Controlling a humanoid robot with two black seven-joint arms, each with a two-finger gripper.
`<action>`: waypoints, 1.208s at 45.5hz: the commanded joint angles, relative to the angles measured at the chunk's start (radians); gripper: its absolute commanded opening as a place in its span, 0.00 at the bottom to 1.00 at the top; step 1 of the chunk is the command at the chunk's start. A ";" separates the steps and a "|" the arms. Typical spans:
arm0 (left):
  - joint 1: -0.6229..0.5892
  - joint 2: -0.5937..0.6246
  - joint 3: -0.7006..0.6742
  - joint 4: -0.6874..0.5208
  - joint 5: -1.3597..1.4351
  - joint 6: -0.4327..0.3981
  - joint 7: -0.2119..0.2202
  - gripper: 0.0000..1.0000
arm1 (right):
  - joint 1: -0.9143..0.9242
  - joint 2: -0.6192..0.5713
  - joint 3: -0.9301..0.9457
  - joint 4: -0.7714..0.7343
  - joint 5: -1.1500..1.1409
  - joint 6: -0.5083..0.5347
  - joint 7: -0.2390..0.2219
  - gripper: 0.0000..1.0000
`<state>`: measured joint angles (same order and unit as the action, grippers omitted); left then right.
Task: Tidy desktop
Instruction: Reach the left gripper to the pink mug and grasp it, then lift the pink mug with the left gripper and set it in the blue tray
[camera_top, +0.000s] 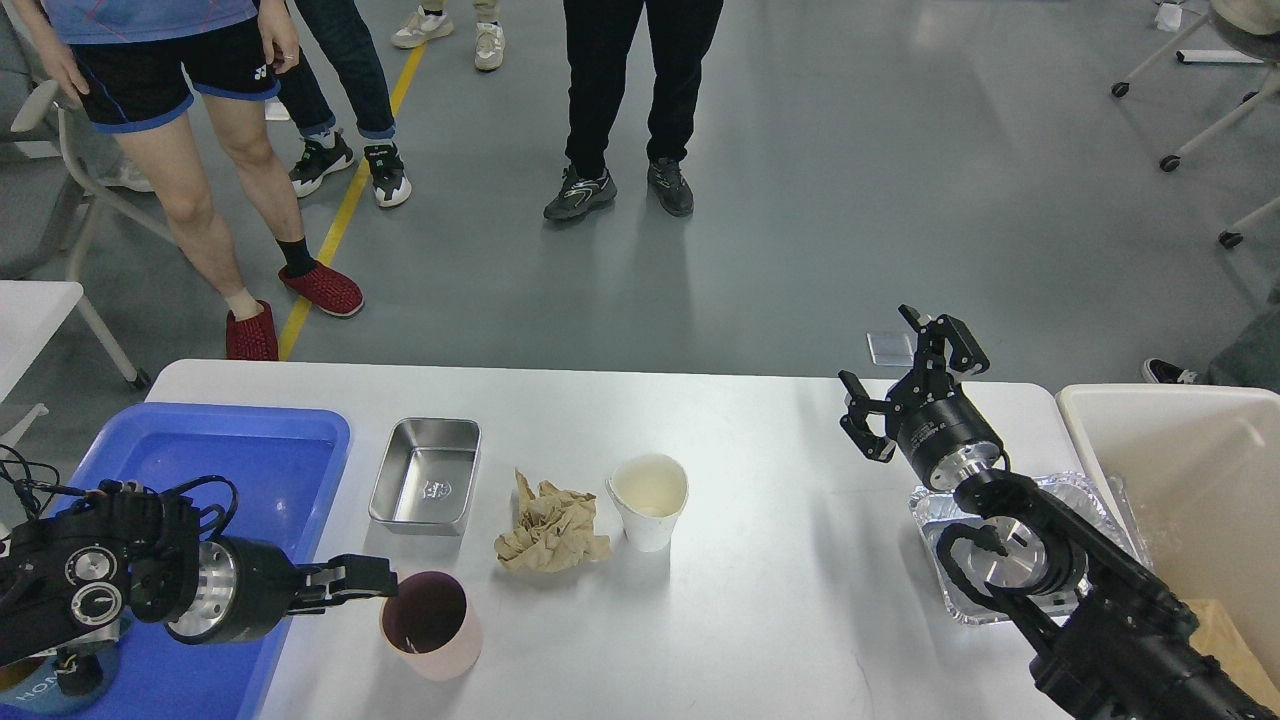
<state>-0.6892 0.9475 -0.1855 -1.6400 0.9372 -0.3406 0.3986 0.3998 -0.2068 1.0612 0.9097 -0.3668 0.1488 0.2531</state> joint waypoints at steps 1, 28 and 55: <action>0.003 -0.041 0.001 0.022 0.000 0.006 -0.001 0.82 | -0.003 -0.005 0.000 0.000 0.000 0.000 0.000 1.00; 0.043 -0.148 0.003 0.097 0.008 0.031 0.005 0.63 | -0.013 -0.016 0.000 0.001 0.000 0.000 0.000 1.00; 0.042 -0.176 -0.002 0.123 0.002 0.012 0.253 0.02 | -0.030 -0.026 0.003 0.015 0.000 0.000 0.000 1.00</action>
<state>-0.6466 0.7717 -0.1853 -1.5155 0.9395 -0.3255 0.6187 0.3708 -0.2332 1.0638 0.9250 -0.3665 0.1488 0.2531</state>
